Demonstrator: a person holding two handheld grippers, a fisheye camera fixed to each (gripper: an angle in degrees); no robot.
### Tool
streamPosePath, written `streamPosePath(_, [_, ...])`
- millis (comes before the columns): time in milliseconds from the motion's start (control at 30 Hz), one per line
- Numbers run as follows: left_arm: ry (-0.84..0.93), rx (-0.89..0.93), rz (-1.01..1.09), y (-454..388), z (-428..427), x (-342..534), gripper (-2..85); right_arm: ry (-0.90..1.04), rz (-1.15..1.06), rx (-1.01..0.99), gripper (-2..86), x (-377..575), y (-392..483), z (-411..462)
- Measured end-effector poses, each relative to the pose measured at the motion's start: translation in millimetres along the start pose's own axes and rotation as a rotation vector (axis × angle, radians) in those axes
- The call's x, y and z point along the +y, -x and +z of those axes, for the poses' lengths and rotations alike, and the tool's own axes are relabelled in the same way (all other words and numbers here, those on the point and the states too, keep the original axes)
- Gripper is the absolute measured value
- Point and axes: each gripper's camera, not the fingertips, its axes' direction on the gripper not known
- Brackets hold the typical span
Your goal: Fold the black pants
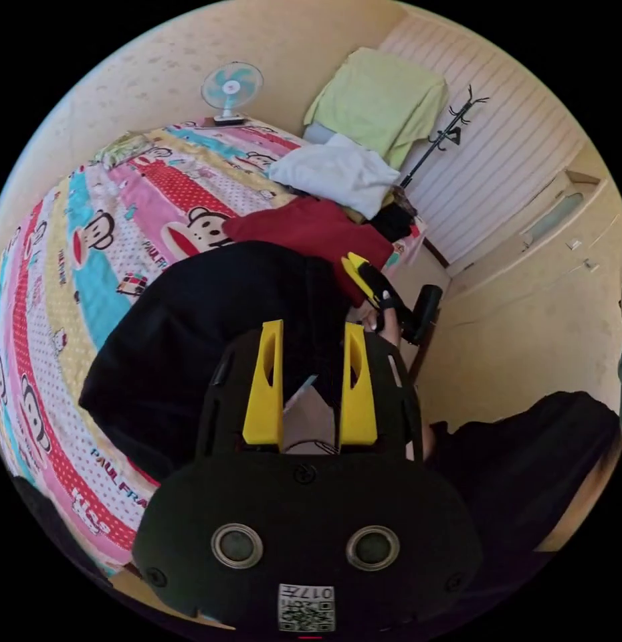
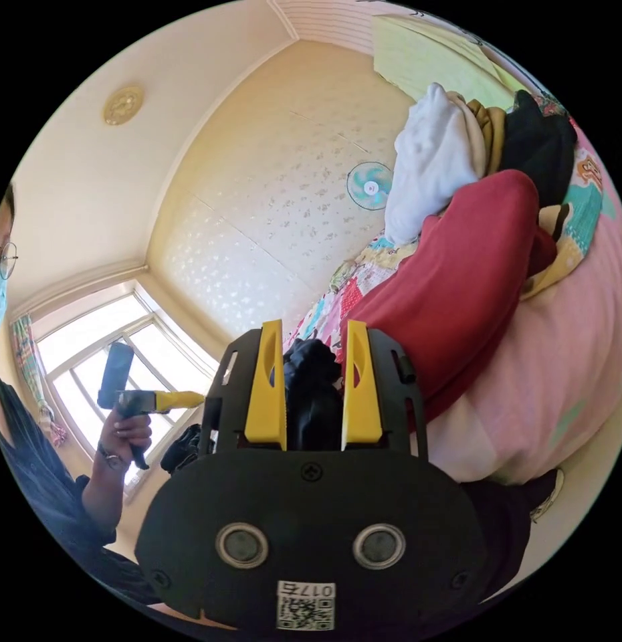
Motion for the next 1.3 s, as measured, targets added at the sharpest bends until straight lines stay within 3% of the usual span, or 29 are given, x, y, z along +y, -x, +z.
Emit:
streamPosePath(67, [0.032, -0.087, 0.014, -16.3, 37.3, -11.7, 16.1, 0.014, -0.011, 0.003, 12.9, -1.8, 1.9, 0.7])
streamPosePath(133, [0.218, -0.22, 0.015, -25.8, 104.0, -22.2, 17.8, 0.025, -0.02, 0.004, 12.8, -3.9, 2.7, 1.1])
streamPosePath(200, [0.272, -0.325, 0.041, -36.7, 134.7, -19.2, 18.4, 0.028, -0.021, -0.002, 12.7, -5.9, 1.1, 1.2])
streamPosePath(367, [0.167, -0.416, 0.052, -60.2, 132.9, -3.2, 17.0, 0.008, 0.006, -0.049, 12.2, -10.7, -5.9, 2.6])
streamPosePath(467, [0.106, -0.28, 0.008, -46.6, 106.1, 1.6, 13.6, 0.024, -0.002, -0.054, 12.1, -16.4, -3.9, 6.3])
streamPosePath(633, [-0.081, 0.134, -0.024, -4.9, 17.4, 19.4, 9.9, 0.075, -0.004, -0.127, 12.0, -29.0, -3.4, 14.2])
streamPosePath(900, [-0.338, 0.209, 0.187, -28.2, -142.6, 51.3, 8.9, 0.214, -0.28, -0.391, 13.0, -58.8, 45.2, 34.5])
streamPosePath(1067, [-0.466, 0.261, 0.368, -66.2, -224.1, 72.6, 8.5, 0.299, -0.493, -0.473, 18.9, -74.1, 111.6, 57.4])
streamPosePath(1300, [-0.651, 0.544, 0.454, -101.9, -265.3, 48.8, 8.6, 0.426, -0.816, -0.633, 27.2, -92.4, 220.4, 95.8])
